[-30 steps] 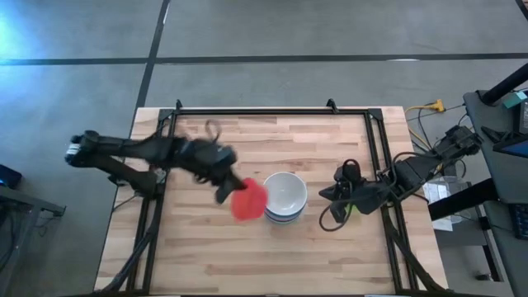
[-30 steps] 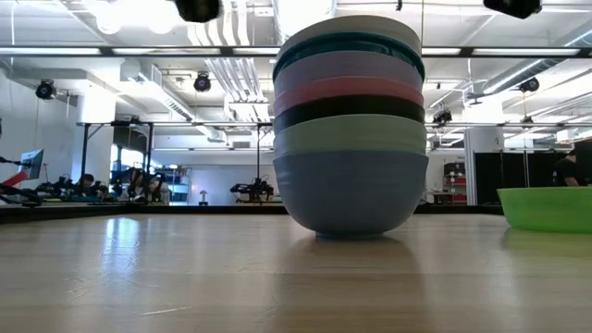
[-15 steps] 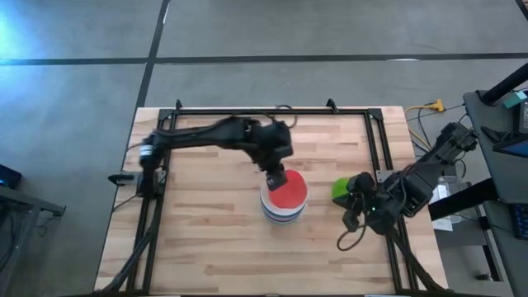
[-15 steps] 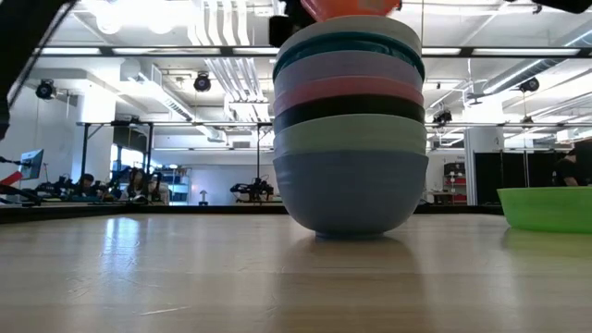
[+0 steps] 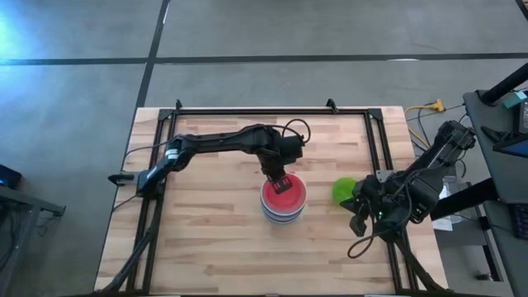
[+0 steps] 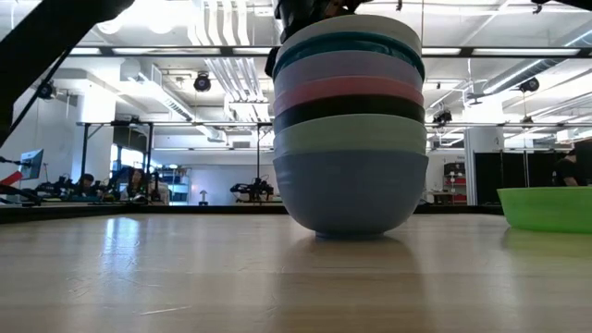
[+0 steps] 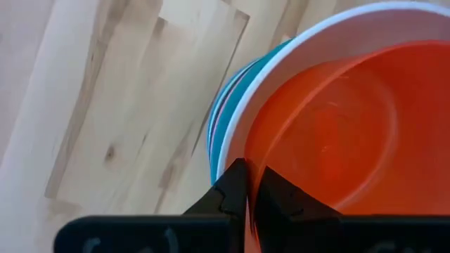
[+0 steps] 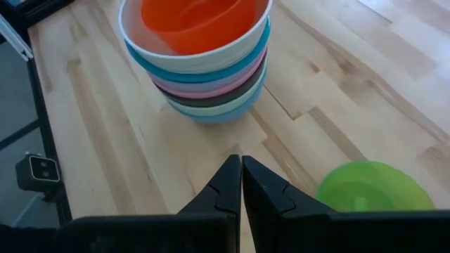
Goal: Nest bowls inside each other
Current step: Stack the red bowl on top of the white bowl, then stack the green bowl on top of the red bowl
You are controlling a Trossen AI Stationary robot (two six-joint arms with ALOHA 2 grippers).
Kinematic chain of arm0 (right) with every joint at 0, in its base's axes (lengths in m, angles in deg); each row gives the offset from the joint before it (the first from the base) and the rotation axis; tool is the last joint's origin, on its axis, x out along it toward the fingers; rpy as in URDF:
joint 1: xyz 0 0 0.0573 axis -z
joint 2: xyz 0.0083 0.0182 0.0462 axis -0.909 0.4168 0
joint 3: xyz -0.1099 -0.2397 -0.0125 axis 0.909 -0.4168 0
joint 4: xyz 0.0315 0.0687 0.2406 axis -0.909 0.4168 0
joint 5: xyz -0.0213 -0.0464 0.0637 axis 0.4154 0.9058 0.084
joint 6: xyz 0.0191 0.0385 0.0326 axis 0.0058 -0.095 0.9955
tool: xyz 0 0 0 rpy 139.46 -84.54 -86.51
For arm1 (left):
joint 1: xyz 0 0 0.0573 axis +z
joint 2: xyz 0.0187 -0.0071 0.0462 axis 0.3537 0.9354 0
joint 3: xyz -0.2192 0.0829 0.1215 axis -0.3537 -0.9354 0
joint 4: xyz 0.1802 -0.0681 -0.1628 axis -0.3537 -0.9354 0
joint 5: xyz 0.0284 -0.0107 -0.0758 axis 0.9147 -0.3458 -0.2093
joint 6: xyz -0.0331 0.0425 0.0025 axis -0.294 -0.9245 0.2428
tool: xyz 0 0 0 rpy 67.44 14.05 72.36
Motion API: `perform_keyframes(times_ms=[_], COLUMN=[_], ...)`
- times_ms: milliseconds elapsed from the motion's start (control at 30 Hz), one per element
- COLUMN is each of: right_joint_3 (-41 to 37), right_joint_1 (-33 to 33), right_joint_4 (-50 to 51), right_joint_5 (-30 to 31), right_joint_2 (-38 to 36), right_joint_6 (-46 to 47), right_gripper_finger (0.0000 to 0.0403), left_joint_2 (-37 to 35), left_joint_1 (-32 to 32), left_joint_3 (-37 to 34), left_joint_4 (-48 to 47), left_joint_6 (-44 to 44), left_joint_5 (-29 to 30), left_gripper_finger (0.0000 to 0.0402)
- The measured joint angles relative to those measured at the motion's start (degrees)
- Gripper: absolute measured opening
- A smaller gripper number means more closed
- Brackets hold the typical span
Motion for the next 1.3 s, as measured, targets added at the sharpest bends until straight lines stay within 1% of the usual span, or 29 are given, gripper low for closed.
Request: perform_keyframes(times_ms=[133,233,333,433,700,833,967,1067,1167,1233,1300], right_joint_3=[-0.18,-0.20,-0.20,-0.20,-0.22,-0.22,-0.22,-0.22,-0.22,-0.22,-0.43], right_joint_1=[-0.20,-0.20,-0.20,-0.20,-0.20,-0.20,-0.20,-0.20,-0.20,-0.20,-0.20], right_joint_4=[0.08,0.04,0.06,0.06,0.04,0.00,-0.07,-0.21,-1.65,-4.81,-9.05], right_joint_5=[-0.02,0.01,-0.02,-0.02,-0.02,-0.04,-0.04,0.20,1.95,3.96,7.21], right_joint_2=[0.00,0.00,0.00,0.00,0.00,0.00,0.00,0.00,0.00,0.00,0.00], right_joint_6=[-0.11,-0.13,-0.24,-0.63,-0.68,-0.54,-0.31,0.91,2.71,2.35,0.57], right_gripper_finger=[0.0009,0.0009,0.0009,0.0009,0.0009,0.0009,0.0009,0.0009,0.0009,0.0009,0.0009], left_joint_2=[0.00,0.00,0.00,-0.14,-0.55,-0.69,-1.39,-3.61,-7.17,-10.21,-13.75], left_joint_1=[-0.02,-0.03,-0.20,-0.28,-0.26,-0.32,-0.31,-0.28,-0.44,-0.81,-1.37], left_joint_3=[-0.54,-0.55,-0.55,-0.42,-0.27,0.67,1.44,1.35,1.31,0.77,-0.53], left_joint_4=[-0.08,-0.11,-0.11,-0.01,0.53,0.50,-0.25,-1.69,-5.25,-6.81,-6.41], left_joint_6=[-0.37,-2.33,-3.31,-3.45,-3.05,-2.91,-2.79,-2.82,-3.13,-2.97,-2.98], left_joint_5=[-0.03,-2.48,-2.97,-3.31,-3.39,-2.22,-0.97,-0.08,-0.06,-0.06,0.63], left_gripper_finger=[0.0000,0.0000,0.0009,0.0036,0.0137,0.0169,0.0177,0.0178,0.0178,0.0178,0.0178])
